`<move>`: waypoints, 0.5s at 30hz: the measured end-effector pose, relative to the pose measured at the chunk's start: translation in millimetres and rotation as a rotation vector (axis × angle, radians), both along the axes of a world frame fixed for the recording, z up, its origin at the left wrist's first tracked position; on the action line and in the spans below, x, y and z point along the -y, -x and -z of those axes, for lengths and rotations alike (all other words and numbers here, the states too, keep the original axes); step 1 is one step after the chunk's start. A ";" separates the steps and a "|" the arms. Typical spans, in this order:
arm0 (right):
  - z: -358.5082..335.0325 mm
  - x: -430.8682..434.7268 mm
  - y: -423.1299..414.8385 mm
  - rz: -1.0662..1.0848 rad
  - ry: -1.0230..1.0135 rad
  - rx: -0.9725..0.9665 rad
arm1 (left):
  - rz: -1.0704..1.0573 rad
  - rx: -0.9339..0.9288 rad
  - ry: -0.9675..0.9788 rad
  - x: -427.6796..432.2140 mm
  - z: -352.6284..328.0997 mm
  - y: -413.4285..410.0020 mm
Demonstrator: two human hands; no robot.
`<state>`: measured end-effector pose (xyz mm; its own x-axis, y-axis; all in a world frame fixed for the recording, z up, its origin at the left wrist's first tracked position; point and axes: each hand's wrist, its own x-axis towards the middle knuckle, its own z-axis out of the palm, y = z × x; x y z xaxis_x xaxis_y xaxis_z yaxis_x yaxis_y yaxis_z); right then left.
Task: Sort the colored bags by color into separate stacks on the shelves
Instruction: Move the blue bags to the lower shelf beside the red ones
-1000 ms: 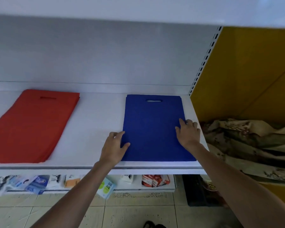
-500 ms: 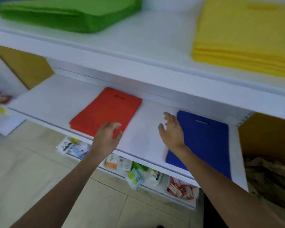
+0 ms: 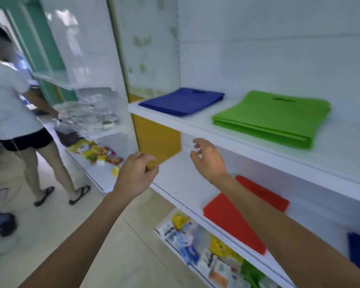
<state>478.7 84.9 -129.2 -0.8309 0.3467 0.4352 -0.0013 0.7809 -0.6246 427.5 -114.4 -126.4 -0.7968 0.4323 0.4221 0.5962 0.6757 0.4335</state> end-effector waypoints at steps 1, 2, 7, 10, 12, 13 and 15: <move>-17.0 7.1 15.7 -0.007 -0.007 -0.063 | 0.002 -0.022 -0.013 8.3 -12.1 12.5; -32.1 13.0 29.5 -0.011 -0.010 -0.109 | 0.007 -0.041 -0.030 14.2 -22.4 24.3; -75.6 25.5 87.0 -0.010 -0.060 -0.154 | 0.033 -0.082 -0.088 23.5 -50.3 73.9; -84.2 25.6 124.7 0.000 -0.087 -0.139 | 0.050 -0.062 -0.119 21.3 -54.6 111.0; -86.4 21.6 151.9 0.002 -0.098 -0.132 | 0.058 -0.055 -0.120 15.7 -56.3 138.6; -87.6 18.0 167.0 0.002 -0.100 -0.135 | 0.064 -0.052 -0.128 11.7 -57.7 153.0; -90.9 8.7 197.5 0.007 -0.086 -0.149 | 0.078 -0.027 -0.147 3.1 -60.7 180.4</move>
